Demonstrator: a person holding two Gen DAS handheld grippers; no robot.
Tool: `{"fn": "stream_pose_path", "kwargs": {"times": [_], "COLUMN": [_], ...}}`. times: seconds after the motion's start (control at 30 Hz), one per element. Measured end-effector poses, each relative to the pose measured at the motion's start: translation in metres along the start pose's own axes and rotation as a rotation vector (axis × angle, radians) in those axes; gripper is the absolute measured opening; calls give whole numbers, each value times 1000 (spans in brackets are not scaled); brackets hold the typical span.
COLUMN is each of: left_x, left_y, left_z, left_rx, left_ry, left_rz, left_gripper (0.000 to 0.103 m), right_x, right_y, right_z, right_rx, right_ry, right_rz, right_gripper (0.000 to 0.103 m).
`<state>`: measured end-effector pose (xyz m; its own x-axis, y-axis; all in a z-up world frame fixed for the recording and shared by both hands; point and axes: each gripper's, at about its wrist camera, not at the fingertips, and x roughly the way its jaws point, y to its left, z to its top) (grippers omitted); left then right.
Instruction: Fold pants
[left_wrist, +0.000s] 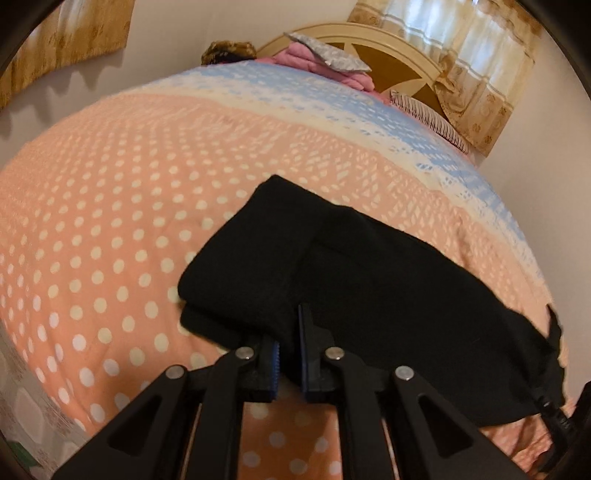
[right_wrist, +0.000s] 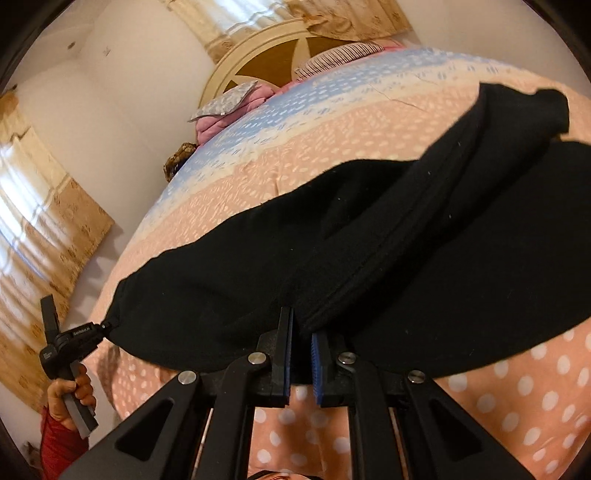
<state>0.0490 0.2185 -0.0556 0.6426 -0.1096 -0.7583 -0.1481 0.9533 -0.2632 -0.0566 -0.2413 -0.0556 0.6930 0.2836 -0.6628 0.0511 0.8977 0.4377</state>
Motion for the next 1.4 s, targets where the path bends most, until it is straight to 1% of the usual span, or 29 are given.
{"fn": "stream_pose_path", "kwargs": {"times": [0.07, 0.17, 0.2, 0.23, 0.27, 0.3, 0.33, 0.37, 0.43, 0.47, 0.5, 0.53, 0.57, 0.6, 0.63, 0.7, 0.77, 0.83, 0.87, 0.93, 0.97, 1.0, 1.03, 1.07, 1.13, 1.2, 1.23, 1.3, 1.4], "left_x": [0, -6, -11, -18, -26, -34, -45, -52, -64, -70, -74, -76, -76, -73, -67, -55, -37, -25, -21, -9, -1, 7, 9, 5, 1, 0, 1, 3, 7], "left_y": [-1, 1, 3, 7, 12, 16, 20, 24, 31, 33, 31, 23, 12, 1, -17, -43, -75, -100, -107, -117, -119, -116, -111, -112, -116, -117, -116, -120, -121], "left_z": [-1, 2, 3, 4, 4, 5, 5, 6, 12, 16, 19, 22, 25, 27, 27, 25, 17, 3, -4, -19, -27, -33, -39, -43, -49, -51, -50, -48, -49], "left_rx": [27, 59, 73, 89, 105, 119, 134, 140, 119, 89, 67, 58, 74, 92, 128, 161, 183, 198, 205, 242, 262, 260, 252, 262, 306, 301, 293, 291, 297], "left_ry": [-14, -2, -3, -11, -24, -43, -82, -107, -137, -157, -174, -190, -197, -202, -207, -192, -148, -109, -98, -64, -33, 1, -14, -48, -71, -81, -81, -81, -96], "left_rz": [26, 26, 30, 52, 102, 160, 234, 273, 312, 310, 286, 230, 187, 165, 134, 88, 9, -52, -58, -41, -16, 8, 9, 14, 52, 60, 58, 56, 55], "left_gripper": [15, 17, 24, 30, 51, 72, 74, 75, 75, 75, 75, 75, 75, 75, 75, 74, 74, 73, 72, 71, 69, 66, 66, 66, 67, 68, 68, 70, 72], "right_x": [2, 0, -3, -11, -17, -23, -29, -35, -46, -48, -49, -48, -47, -42, -34, -13, 13, 46, 61, 94, 106, 117, 127, 136, 147, 153, 152, 149, 145], "right_y": [-1, -4, -7, -7, -8, -10, -11, -12, -10, -6, 1, 10, 19, 32, 45, 70, 95, 112, 115, 123, 123, 125, 126, 126, 124, 131, 134, 137, 142], "right_z": [0, 0, 0, -2, -2, -3, -2, -1, 4, 9, 16, 24, 32, 42, 53, 72, 87, 98, 100, 102, 101, 99, 96, 93, 89, 85, 83, 78, 72], "right_rx": [1, 23, 42, 60, 71, 75, 77, 85, 93, 78, 51, 9, -33, -81, -130, -221, -301, -327, -319, -297, -295, -298, -300, -297, -293, -317, -335, -334, -342], "right_ry": [-3, 23, 45, 62, 74, 81, 81, 74, 33, 17, 1, -17, -34, -44, -38, -5, 29, 90, 130, 219, 254, 283, 310, 330, 354, 374, 386, 448, 486], "right_rz": [2, 27, 38, 48, 53, 51, 48, 50, 90, 106, 123, 154, 178, 195, 217, 268, 293, 323, 348, 382, 385, 384, 387, 384, 368, 344, 339, 364, 360], "right_gripper": [9, 11, 12, 17, 25, 31, 47, 60, 62, 62, 62, 62, 62, 62, 62, 62, 62, 62, 62, 62, 62, 62, 62, 62, 62, 62, 62, 62, 62]}}
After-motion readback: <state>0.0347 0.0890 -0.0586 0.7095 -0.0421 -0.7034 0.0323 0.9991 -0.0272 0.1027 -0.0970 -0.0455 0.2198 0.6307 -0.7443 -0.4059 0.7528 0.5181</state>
